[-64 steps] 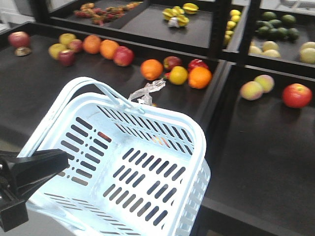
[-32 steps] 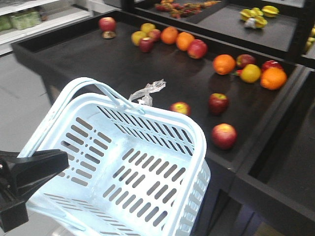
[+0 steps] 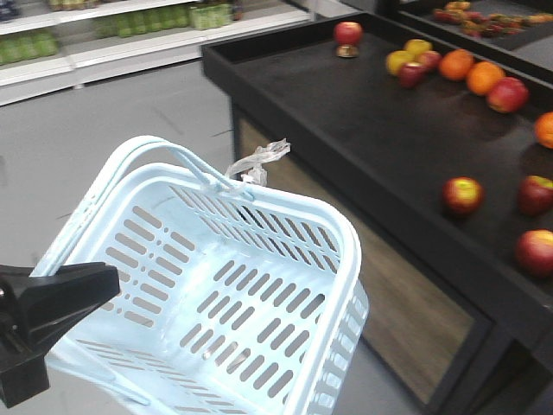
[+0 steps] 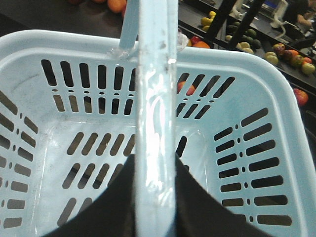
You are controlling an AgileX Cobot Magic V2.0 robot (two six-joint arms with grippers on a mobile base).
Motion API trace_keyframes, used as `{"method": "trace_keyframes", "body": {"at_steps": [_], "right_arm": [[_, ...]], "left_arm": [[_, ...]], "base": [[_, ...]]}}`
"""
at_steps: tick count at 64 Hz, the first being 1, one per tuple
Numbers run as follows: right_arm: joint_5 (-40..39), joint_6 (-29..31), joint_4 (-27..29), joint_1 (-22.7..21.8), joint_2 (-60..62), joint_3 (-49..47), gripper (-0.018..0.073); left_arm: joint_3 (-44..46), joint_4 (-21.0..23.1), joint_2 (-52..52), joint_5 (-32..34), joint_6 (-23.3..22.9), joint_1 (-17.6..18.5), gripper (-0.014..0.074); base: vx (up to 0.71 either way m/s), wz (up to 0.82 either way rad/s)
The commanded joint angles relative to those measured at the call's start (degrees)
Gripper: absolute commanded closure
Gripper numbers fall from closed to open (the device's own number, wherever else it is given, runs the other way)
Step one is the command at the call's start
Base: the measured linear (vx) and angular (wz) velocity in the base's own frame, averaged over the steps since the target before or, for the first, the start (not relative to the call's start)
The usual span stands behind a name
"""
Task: Pick three apples into basket with both arms
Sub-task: 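Hold the basket in the left gripper while turning the base away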
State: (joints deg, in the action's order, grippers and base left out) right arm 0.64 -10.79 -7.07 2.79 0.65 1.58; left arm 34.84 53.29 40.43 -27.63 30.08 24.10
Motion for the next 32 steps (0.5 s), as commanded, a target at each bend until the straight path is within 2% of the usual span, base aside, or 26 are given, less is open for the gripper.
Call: {"method": "trace_keyframes", "body": {"at_steps": [1, 20, 32], "right_arm": [[-4.24, 0.27, -0.38, 0.11, 0.71, 0.38, 0.0564], [-4.24, 0.27, -0.38, 0.11, 0.71, 0.38, 0.0564], [-4.24, 0.27, -0.38, 0.11, 0.71, 0.38, 0.0564]], "left_arm": [[1.71, 2.58, -0.33, 3.1, 0.0, 0.26, 0.0603], [1.71, 2.58, -0.33, 3.1, 0.0, 0.26, 0.0603], [1.71, 2.58, -0.33, 3.1, 0.0, 0.26, 0.0603]], "base": [[-0.16, 0.63], [-0.15, 0.58], [-0.1, 0.42]]}}
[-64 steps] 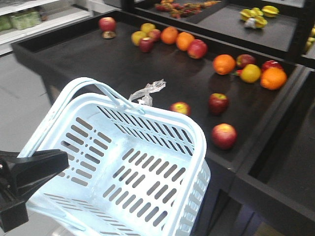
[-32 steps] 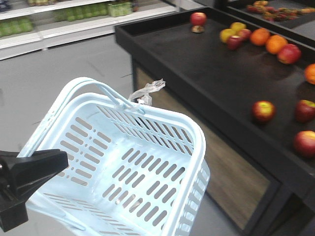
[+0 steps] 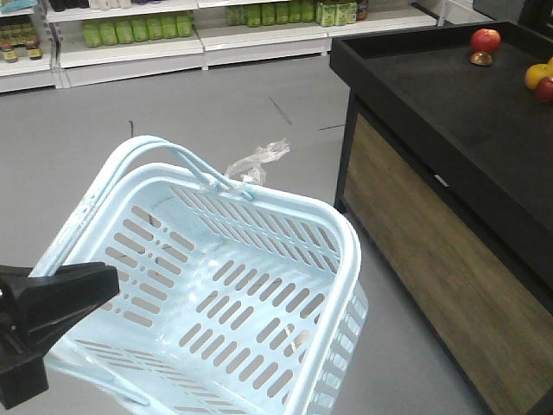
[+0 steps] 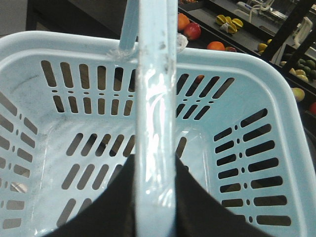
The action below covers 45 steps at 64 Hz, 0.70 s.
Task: Pick three apples into basket with both arms
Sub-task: 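Hold the basket in the left gripper while turning the base away, then drive the base across the floor carrying the basket in the left gripper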
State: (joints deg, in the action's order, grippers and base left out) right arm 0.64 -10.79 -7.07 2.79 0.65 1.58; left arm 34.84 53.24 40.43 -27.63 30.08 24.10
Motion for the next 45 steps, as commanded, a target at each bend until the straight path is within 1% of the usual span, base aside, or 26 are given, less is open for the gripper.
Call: {"method": "trace_keyframes", "body": {"at_steps": [1, 24, 45], "right_arm": [[-4.24, 0.27, -0.38, 0.11, 0.71, 0.38, 0.0564], [-4.24, 0.27, -0.38, 0.11, 0.71, 0.38, 0.0564], [-4.24, 0.27, -0.38, 0.11, 0.71, 0.38, 0.0564]], "left_arm": [[1.71, 2.63, -0.33, 3.1, 0.0, 0.26, 0.0603], [1.71, 2.63, -0.33, 3.1, 0.0, 0.26, 0.0603], [1.71, 2.63, -0.33, 3.1, 0.0, 0.26, 0.0603]], "base": [[-0.08, 0.34], [-0.04, 0.28], [0.02, 0.28]]}}
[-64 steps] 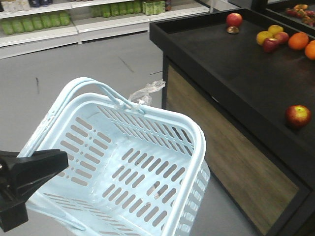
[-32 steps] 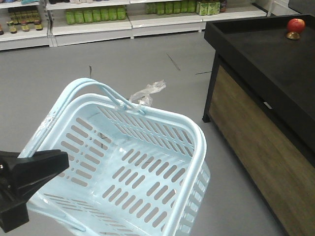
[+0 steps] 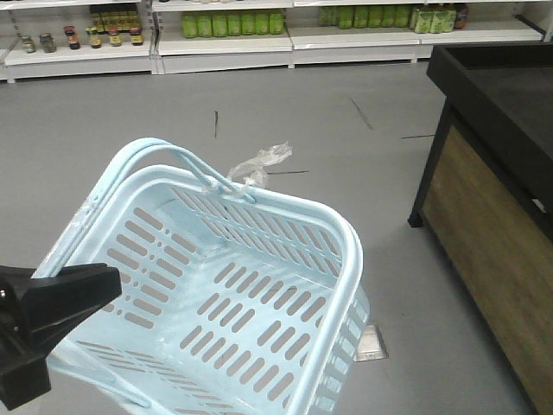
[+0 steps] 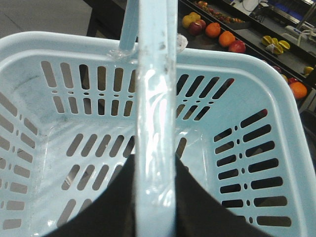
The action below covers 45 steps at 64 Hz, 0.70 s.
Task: Pick three apples into basket with both arms
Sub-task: 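Drive the base across the floor carrying the basket in the left gripper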
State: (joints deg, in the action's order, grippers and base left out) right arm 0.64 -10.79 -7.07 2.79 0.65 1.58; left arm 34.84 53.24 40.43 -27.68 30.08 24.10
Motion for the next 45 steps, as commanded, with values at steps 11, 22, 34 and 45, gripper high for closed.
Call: {"method": "trace_keyframes", "body": {"at_steps": [11, 22, 34, 45], "right_arm": [[-4.24, 0.27, -0.38, 0.11, 0.71, 0.38, 0.0564], [-4.24, 0.27, -0.38, 0.11, 0.71, 0.38, 0.0564], [-4.24, 0.27, -0.38, 0.11, 0.71, 0.38, 0.0564], [-4.24, 0.27, -0.38, 0.11, 0.71, 0.38, 0.0564]], "left_arm": [[1.71, 2.63, -0.33, 3.15, 0.0, 0.26, 0.0603], [1.71, 2.63, -0.33, 3.15, 0.0, 0.26, 0.0603], [1.71, 2.63, -0.33, 3.15, 0.0, 0.26, 0.0603], [1.71, 2.63, -0.33, 3.15, 0.0, 0.26, 0.0603]], "base": [[0.07, 0.35], [0.11, 0.42], [0.14, 0.49], [0.17, 0.42]]}}
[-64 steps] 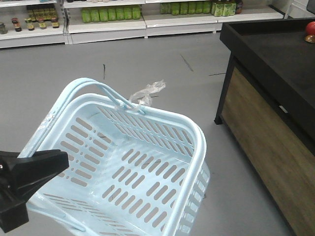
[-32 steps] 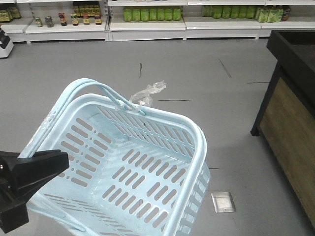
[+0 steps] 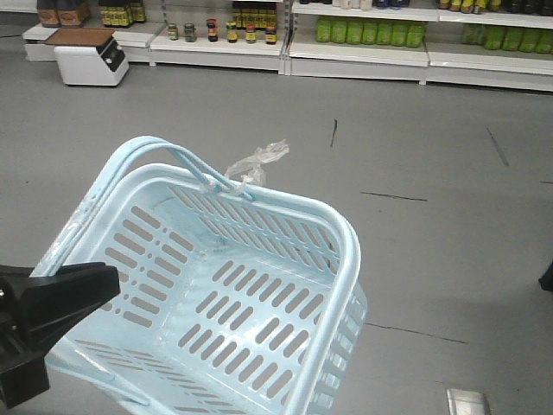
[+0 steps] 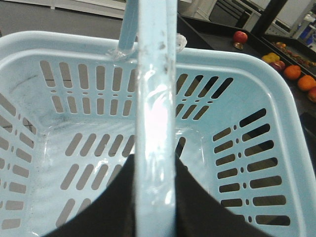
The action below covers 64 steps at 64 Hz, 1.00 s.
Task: Pick three apples into basket with both arms
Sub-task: 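Drive the base across the floor carrying the basket in the left gripper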
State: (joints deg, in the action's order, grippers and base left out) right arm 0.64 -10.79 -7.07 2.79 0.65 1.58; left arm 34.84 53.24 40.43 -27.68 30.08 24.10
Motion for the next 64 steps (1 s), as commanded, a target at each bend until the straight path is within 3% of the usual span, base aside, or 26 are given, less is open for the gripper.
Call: {"method": "trace_keyframes", "body": {"at_steps": [1, 28, 64], "right_arm": [[-4.24, 0.27, -0.38, 0.11, 0.71, 0.38, 0.0564], [-4.24, 0.27, -0.38, 0.11, 0.71, 0.38, 0.0564], [-4.24, 0.27, -0.38, 0.11, 0.71, 0.38, 0.0564]], "left_arm": [[1.71, 2.63, -0.33, 3.15, 0.0, 0.26, 0.0603], [1.71, 2.63, -0.33, 3.15, 0.0, 0.26, 0.0603], [1.71, 2.63, -0.33, 3.15, 0.0, 0.26, 0.0603]], "base": [[0.17, 0.35], [0.18, 0.18], [0.23, -0.09]]}}
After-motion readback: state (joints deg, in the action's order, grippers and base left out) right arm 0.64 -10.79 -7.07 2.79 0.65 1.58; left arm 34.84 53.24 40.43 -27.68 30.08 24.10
